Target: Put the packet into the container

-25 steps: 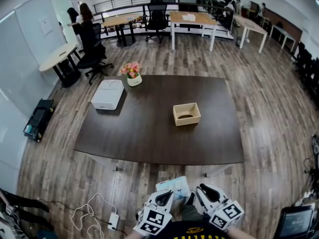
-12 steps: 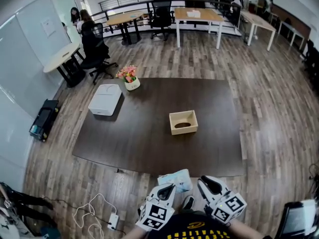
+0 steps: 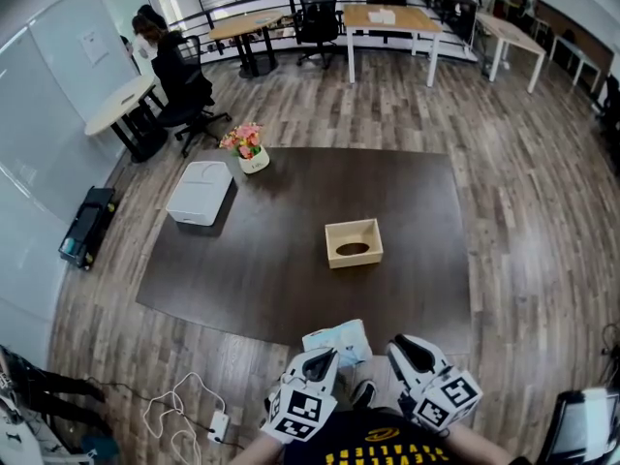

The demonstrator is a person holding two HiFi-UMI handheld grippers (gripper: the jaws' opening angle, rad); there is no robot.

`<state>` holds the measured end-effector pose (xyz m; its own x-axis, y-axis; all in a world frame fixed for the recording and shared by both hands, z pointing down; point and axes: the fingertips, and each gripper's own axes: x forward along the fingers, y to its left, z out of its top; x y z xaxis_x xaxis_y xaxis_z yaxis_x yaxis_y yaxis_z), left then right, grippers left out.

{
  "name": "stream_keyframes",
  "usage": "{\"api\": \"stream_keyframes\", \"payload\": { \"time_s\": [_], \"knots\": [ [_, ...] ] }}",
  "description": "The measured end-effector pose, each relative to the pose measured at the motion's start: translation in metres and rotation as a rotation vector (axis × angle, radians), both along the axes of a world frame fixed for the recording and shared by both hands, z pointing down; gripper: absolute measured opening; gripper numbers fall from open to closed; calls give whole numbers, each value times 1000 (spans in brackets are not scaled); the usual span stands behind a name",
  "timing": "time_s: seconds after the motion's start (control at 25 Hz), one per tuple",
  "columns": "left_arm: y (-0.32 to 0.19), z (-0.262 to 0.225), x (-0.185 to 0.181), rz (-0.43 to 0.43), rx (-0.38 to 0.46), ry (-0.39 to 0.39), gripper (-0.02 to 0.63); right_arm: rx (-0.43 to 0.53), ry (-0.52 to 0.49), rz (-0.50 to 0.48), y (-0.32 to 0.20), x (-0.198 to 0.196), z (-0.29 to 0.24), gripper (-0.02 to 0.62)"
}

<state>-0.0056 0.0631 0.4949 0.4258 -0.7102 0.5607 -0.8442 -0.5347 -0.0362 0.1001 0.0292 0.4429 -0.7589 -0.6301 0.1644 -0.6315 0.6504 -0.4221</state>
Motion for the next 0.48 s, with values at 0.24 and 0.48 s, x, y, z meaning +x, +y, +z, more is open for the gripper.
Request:
{"api": "stream_keyframes", "payload": {
  "time_s": [0.24, 0.48],
  "knots": [
    [-40, 9, -5, 38, -15, 12, 6, -13, 3, 33, -43, -7, 6, 72],
    [-95, 2, -17, 87, -5, 24, 6, -15, 23, 85, -96, -19, 1, 72]
  ]
}}
